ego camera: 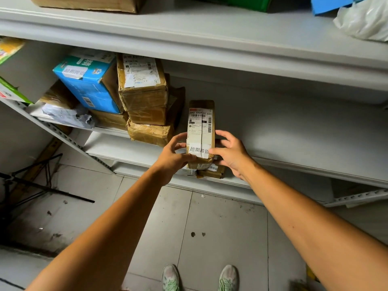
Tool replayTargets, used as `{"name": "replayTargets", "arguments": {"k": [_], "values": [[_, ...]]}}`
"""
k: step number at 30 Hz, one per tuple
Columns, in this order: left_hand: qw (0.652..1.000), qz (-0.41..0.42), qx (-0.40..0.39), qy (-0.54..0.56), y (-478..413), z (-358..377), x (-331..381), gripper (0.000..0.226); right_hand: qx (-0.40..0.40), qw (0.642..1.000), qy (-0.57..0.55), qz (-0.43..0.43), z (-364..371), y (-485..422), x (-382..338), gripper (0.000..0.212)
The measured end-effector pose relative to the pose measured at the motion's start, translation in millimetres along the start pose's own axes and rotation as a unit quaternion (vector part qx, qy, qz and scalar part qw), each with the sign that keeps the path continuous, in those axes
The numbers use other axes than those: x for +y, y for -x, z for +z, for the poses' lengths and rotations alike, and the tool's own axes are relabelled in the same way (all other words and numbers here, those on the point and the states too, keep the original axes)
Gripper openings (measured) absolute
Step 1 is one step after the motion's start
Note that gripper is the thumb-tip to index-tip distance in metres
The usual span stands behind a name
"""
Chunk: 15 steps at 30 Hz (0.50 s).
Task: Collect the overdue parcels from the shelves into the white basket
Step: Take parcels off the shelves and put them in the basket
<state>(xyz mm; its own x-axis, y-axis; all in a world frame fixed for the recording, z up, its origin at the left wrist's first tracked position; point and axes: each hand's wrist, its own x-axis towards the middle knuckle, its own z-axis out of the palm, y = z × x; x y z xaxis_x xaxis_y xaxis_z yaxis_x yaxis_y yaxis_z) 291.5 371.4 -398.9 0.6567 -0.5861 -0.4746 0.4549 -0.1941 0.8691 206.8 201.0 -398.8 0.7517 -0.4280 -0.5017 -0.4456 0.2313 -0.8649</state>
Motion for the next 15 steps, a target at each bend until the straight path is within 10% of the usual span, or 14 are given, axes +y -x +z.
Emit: {"name": "replayTargets", "arguments": {"k": [15], "values": [[0.990, -0.023, -0.122, -0.068, 73.7, 25.0, 7.5, 0.070, 0.113, 0.991, -0.069, -0.012, -7.5, 122.0, 18.7, 0.066]]}}
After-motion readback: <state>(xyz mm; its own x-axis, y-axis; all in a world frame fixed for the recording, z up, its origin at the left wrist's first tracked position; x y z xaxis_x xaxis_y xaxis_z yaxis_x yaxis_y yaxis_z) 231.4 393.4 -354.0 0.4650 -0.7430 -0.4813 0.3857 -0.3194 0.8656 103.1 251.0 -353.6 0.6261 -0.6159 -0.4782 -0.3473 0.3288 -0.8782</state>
